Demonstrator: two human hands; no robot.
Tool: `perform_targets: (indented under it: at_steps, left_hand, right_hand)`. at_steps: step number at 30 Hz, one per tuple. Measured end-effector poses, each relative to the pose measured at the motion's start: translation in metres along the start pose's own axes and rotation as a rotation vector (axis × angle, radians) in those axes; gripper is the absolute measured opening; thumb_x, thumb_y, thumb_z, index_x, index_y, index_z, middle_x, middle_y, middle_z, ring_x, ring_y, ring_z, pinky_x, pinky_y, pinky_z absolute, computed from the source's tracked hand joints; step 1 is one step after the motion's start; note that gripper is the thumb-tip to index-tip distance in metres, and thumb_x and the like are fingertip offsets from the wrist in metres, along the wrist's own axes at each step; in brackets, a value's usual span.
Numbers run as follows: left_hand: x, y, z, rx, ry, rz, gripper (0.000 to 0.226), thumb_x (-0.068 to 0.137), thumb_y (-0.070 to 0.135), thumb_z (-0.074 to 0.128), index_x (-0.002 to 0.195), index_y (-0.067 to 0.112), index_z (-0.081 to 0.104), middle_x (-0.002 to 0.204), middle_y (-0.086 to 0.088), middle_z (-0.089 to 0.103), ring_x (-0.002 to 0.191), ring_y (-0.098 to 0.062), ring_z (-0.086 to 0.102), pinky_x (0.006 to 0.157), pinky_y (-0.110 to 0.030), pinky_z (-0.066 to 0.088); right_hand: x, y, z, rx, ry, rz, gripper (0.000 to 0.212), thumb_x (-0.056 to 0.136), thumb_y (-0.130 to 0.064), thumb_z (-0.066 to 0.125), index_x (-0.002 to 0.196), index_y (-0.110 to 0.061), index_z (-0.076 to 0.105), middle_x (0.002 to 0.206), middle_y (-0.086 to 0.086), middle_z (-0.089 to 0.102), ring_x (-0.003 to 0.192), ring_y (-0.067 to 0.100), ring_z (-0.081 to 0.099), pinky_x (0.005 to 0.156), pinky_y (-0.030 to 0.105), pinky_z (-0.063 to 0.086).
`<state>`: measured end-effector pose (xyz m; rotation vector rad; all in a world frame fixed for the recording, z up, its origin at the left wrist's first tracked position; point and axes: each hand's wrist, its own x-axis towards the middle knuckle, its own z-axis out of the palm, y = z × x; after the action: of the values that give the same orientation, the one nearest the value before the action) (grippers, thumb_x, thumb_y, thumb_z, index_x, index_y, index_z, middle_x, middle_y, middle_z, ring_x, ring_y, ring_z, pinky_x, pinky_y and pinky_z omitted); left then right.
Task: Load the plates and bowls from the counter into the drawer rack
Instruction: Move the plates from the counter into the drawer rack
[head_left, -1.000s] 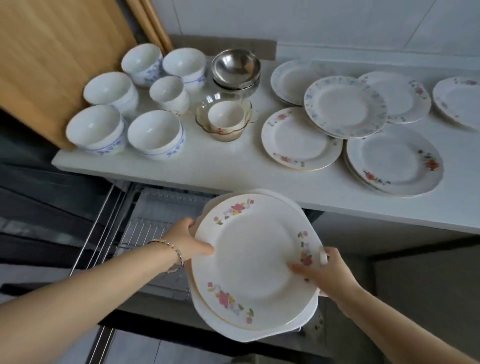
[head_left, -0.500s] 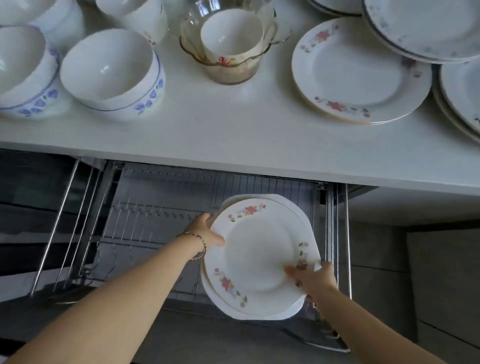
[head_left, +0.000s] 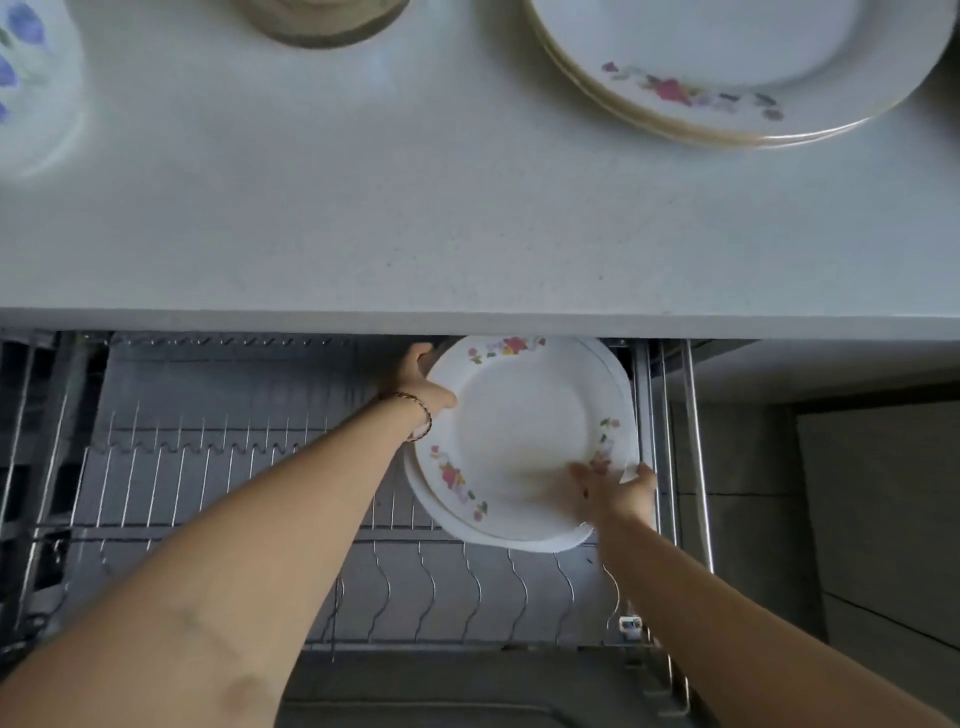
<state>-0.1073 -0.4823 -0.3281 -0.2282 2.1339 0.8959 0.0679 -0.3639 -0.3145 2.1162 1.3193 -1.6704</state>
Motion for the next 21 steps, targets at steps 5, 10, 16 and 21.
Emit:
perform_targets:
  at_steps: [5,10,16,21]
  left_hand:
    - [-0.004,-0.012,0.005,-0.058,0.014,0.085,0.071,0.079,0.006,0.064,0.141,0.018,0.03,0.139,-0.007,0.043,0.112,-0.024,0.05,0.085,-0.03,0.044]
    - [-0.031,-0.049,0.018,0.032,0.114,-0.049,0.049,0.083,0.025,0.056,0.126,0.004,0.047,0.125,-0.019,0.053,0.108,-0.034,0.059,0.089,-0.039,0.053]
    - [-0.037,-0.055,0.026,-0.181,0.083,-0.153,0.027,0.082,0.009,0.056,0.109,0.006,0.058,0.12,-0.022,0.058,0.093,-0.031,0.063,0.066,-0.024,0.043]
    - [-0.049,-0.051,0.022,-0.134,0.033,-0.064,0.024,0.086,0.0,0.049,0.107,0.007,0.057,0.108,-0.013,0.063,0.088,-0.022,0.056,0.061,-0.019,0.041]
  right_hand:
    - [0.004,0.01,0.003,0.034,0.122,-0.034,0.069,0.08,-0.014,0.069,0.14,-0.012,0.034,0.127,0.016,0.057,0.111,0.032,0.058,0.083,0.028,0.039]
    - [0.002,0.029,0.011,-0.008,0.182,0.06,0.045,0.081,-0.026,0.067,0.115,0.001,0.056,0.109,0.022,0.066,0.098,0.037,0.063,0.073,0.036,0.047]
    - [0.007,0.018,0.003,-0.043,0.124,0.033,0.02,0.084,-0.022,0.058,0.089,-0.003,0.063,0.067,0.011,0.057,0.059,0.026,0.051,0.057,0.029,0.04]
    - [0.0,0.023,-0.006,-0.04,0.108,-0.084,0.023,0.084,-0.017,0.056,0.088,0.005,0.06,0.072,0.013,0.056,0.06,0.023,0.046,0.057,0.027,0.033]
